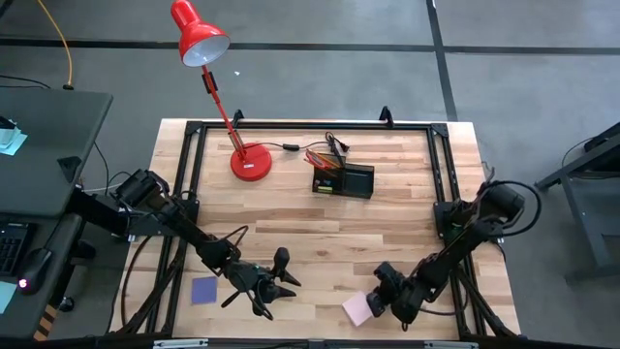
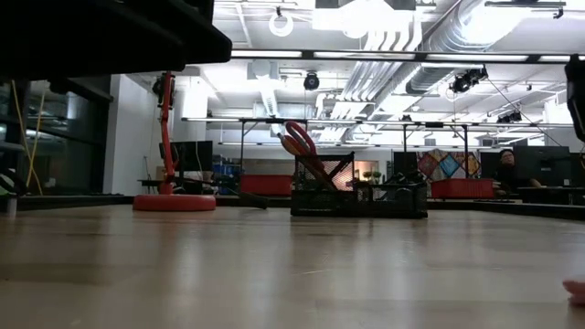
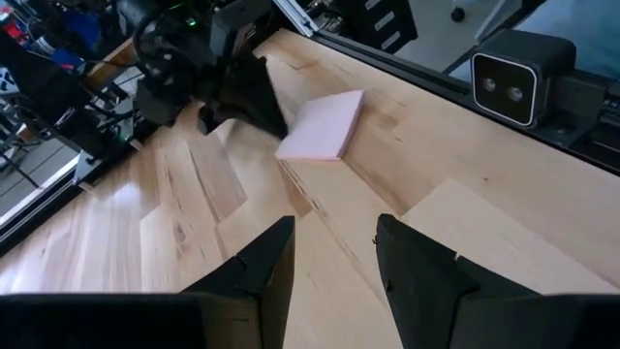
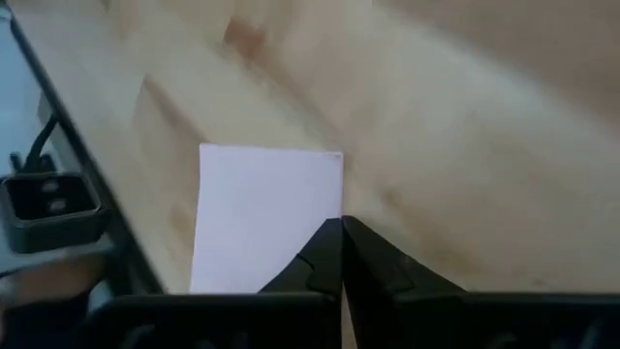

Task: Pick and place office supplies into organizer
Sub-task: Put the pink sticky notes into the desk organizer

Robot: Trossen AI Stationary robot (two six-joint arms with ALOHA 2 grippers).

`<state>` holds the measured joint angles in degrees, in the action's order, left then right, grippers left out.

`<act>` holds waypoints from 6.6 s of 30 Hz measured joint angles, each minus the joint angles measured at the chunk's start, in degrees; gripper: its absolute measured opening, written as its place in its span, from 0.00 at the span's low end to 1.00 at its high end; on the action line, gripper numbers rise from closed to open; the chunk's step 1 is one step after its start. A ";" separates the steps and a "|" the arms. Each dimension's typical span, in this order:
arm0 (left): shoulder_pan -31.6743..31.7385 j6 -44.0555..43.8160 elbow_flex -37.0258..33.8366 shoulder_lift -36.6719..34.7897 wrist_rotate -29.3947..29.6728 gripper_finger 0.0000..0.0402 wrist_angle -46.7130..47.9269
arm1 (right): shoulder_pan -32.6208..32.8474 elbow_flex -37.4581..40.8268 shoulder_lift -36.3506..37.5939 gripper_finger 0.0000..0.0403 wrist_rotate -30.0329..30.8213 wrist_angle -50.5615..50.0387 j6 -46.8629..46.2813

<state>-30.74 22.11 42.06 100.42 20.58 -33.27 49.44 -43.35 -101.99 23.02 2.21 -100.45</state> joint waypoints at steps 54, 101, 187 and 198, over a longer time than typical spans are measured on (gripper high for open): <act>11.90 -7.61 0.07 2.38 0.91 0.02 3.84 | -10.25 0.06 2.88 0.00 7.12 -6.31 22.00; 19.90 -5.18 27.95 24.51 -19.31 0.00 19.39 | 0.63 0.08 13.46 0.38 10.77 -28.78 3.09; 7.58 -10.16 22.53 17.88 19.15 0.04 13.47 | -26.59 14.27 39.76 0.00 35.33 -10.37 38.76; 7.37 -10.18 22.58 17.86 19.08 0.03 13.94 | -51.43 14.27 39.88 0.00 12.41 -2.31 44.96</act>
<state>-23.38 11.93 64.64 118.28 39.66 -19.33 -1.98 -29.08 -62.11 35.43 -0.10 -55.49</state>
